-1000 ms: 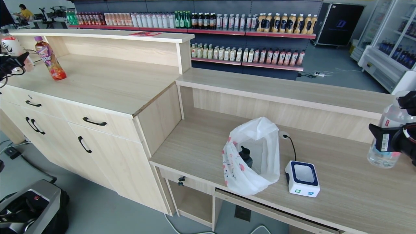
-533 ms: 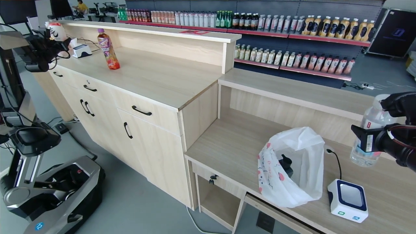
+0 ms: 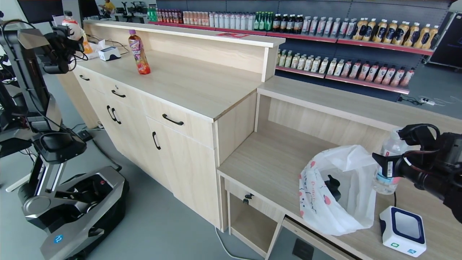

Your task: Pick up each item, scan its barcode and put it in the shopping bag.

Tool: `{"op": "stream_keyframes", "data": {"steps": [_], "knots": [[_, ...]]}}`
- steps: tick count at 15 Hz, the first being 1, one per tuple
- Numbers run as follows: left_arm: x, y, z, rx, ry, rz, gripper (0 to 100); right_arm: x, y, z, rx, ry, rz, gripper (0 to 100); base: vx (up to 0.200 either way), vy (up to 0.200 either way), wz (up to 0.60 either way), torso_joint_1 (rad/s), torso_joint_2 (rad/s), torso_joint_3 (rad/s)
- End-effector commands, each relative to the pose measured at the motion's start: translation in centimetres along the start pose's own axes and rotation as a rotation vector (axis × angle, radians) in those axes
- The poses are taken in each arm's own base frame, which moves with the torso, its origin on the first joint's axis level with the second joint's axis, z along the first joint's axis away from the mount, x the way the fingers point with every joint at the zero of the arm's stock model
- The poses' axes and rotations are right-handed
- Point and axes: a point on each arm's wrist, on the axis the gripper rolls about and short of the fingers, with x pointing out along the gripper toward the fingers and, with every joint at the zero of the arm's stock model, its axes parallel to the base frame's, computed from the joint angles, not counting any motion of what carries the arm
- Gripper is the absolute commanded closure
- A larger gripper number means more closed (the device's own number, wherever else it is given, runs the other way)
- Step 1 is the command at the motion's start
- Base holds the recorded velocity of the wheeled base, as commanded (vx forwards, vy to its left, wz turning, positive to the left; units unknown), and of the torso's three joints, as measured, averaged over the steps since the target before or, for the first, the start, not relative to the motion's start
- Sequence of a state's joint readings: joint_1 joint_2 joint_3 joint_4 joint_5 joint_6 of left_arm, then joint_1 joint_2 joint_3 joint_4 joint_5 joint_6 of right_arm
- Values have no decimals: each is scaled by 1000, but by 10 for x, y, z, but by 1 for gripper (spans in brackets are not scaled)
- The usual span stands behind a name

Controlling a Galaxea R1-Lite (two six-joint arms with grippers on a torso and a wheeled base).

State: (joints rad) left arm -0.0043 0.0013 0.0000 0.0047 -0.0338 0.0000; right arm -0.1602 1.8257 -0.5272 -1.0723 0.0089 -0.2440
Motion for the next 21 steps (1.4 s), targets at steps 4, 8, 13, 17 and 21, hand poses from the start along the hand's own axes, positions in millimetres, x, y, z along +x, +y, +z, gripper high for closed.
{"op": "stream_keyframes", "data": {"steps": [4, 8, 13, 17, 21], "knots": [[0, 0, 0, 0, 0, 0, 0, 51, 4, -53, 16, 52, 40, 100, 0, 0, 0, 0, 0, 0], [0, 0, 0, 0, 0, 0, 0, 80, 4, -59, 32, -34, 106, 100, 0, 0, 0, 0, 0, 0], [0, 0, 0, 0, 0, 0, 0, 108, 3, -65, 28, -84, 170, 100, 0, 0, 0, 0, 0, 0], [0, 0, 0, 0, 0, 0, 0, 123, 7, -79, 28, -94, 216, 100, 0, 0, 0, 0, 0, 0], [0, 0, 0, 0, 0, 0, 0, 133, 12, -95, 29, -120, 272, 100, 0, 0, 0, 0, 0, 0]]}}
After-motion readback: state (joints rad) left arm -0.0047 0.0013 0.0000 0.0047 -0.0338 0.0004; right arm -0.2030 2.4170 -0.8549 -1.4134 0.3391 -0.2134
